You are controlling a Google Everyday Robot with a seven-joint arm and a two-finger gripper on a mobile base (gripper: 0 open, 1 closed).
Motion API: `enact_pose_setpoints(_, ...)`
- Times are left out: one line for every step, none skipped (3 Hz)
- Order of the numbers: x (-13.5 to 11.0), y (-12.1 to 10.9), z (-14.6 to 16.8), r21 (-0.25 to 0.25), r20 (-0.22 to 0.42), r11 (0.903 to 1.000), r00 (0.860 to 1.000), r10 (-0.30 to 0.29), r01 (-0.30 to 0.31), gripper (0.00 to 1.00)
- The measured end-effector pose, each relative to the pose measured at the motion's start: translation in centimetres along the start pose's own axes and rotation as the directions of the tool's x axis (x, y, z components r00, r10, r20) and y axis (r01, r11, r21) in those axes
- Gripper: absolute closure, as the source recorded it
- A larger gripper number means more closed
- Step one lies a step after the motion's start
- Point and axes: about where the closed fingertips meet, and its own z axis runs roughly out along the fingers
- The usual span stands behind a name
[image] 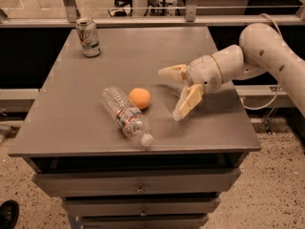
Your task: Move orange near water bottle
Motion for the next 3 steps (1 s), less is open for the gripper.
enact_pose_setpoints(0.6,-1.7,-4.4,0.103,-0.006,0.9947,1.000,0.000,0.001,0.00)
enact_pose_setpoints(1.1,-2.9,-8.5,0.188,-0.022,0.9821,1.000,-0.002,0.006,0.00)
enact_pose_setpoints(1.5,-4.0,-11.3,0.247,-0.036,0.9691,0.999,0.009,0.000,0.00)
